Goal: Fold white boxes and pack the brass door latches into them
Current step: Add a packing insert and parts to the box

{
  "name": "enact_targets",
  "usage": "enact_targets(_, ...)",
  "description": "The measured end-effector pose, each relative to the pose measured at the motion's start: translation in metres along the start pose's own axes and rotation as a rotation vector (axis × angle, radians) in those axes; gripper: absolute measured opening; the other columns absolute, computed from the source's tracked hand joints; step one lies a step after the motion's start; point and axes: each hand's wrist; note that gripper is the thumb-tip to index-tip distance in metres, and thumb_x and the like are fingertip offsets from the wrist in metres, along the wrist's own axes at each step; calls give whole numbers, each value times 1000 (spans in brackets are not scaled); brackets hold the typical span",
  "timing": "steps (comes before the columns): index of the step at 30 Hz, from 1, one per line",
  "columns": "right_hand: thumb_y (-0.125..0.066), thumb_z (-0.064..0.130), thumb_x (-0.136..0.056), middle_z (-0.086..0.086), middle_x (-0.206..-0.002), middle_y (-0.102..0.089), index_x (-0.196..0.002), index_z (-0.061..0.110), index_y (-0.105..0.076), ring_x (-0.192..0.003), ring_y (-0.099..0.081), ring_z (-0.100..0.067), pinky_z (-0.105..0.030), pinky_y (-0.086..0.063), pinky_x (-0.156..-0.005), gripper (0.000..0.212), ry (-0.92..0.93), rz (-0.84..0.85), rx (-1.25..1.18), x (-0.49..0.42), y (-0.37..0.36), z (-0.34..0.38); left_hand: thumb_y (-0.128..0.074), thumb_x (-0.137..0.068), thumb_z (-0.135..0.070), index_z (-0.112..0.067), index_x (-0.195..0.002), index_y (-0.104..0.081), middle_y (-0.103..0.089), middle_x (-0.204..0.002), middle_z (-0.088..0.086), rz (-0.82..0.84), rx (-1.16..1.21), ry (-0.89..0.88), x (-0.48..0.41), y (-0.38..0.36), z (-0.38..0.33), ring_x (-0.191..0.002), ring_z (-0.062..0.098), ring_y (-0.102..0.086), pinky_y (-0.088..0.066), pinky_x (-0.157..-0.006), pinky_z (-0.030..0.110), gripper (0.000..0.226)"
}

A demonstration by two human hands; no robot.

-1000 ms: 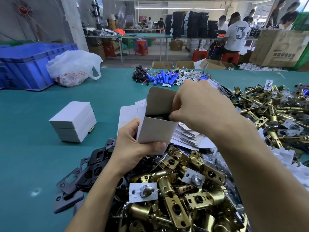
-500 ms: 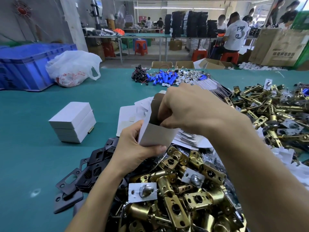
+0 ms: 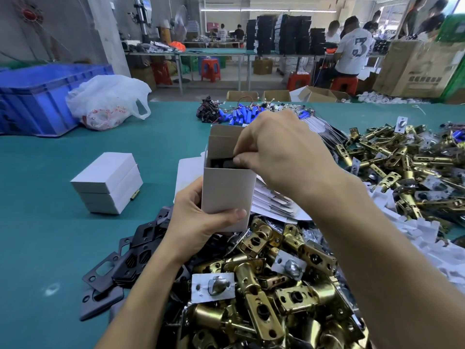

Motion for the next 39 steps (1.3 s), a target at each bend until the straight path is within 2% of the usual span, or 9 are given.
enact_targets(6,-74,30,-85,-7,-104,-63,-101,25,-71,-100,-58,-32,-35,-47,-75,16,-16,48,57,2,2,3,-89,-59,-6,-14,-107,-70,-76,-97,11,-19,-26,4,0,1,3,-85,19,-73,-61,-68,31,53)
enact_targets(10,-75,22,-82,-8,-102,-63,-98,21,-70,-97,-60,-32,-38,-52,-80,17,-29,134,56,1,9,6,-92,-54,-20,-16,-106,-72,-76,-96,10,-13,-42,1,1,2,3,-86,21,-73,-63,-69,39,56)
enact_targets(18,-72,21,-83,-6,-105,-64,-94,23,-72,-98,-62,-29,-40,-53,-84,12,18,171,13,1,9,6,-89,-60,-5,-18,-106,-71,-76,-95,5,-6,-41,4,1,2,3,-83,15,-73,-59,-65,27,50)
enact_targets(22,-68,21,-89,1,-100,-69,-92,24,-76,-102,-60,-22,-41,-52,-87,8,76,-17,-139,5,8,-3,-93,-60,-6,-15,-105,-71,-76,-94,7,-39,-33,5,1,3,2,-82,18,-73,-59,-63,26,52)
enact_targets(27,-67,22,-90,7,-78,-69,-87,21,-75,-78,-63,-14,-40,-55,-75,8,-9,-323,-282,16,9,-30,-91,-57,-5,-11,-99,-70,-77,-88,2,-146,34,-37,-2,4,-1,-79,16,-73,-61,-63,30,47)
enact_targets(29,-66,22,-91,10,-73,-65,-86,23,-73,-71,-61,-13,-35,-54,-69,8,-95,-246,-255,20,7,-45,-90,-57,-5,-8,-103,-69,-77,-89,1,-141,47,-51,-2,6,-2,-82,16,-74,-60,-66,28,50)
enact_targets(33,-66,22,-91,7,-84,-69,-89,29,-72,-65,-61,-5,-24,-48,-55,10,-211,260,-69,28,-2,-66,-92,-58,-11,-11,-100,-71,-77,-87,0,-116,36,-47,-1,4,-7,-79,14,-74,-60,-63,25,47)
enact_targets(37,-65,10,-87,-1,-97,-70,-88,29,-75,-85,-67,-18,-39,-58,-82,21,-258,464,72,33,-20,-66,-89,-57,-32,-26,-89,-79,-77,-88,3,-156,56,-48,0,2,-10,-79,23,-74,-60,-59,32,35)
enact_targets(39,-64,5,-85,-4,-97,-68,-87,26,-75,-84,-68,-23,-41,-58,-82,24,-282,473,103,34,-26,-68,-89,-58,-32,-31,-89,-80,-78,-89,1,-172,65,-66,0,3,-12,-80,20,-75,-61,-62,31,33)
Point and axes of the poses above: each hand's wrist, its own x-axis away from the middle knuckle, its own y-axis out of the back of the hand, z = x × y
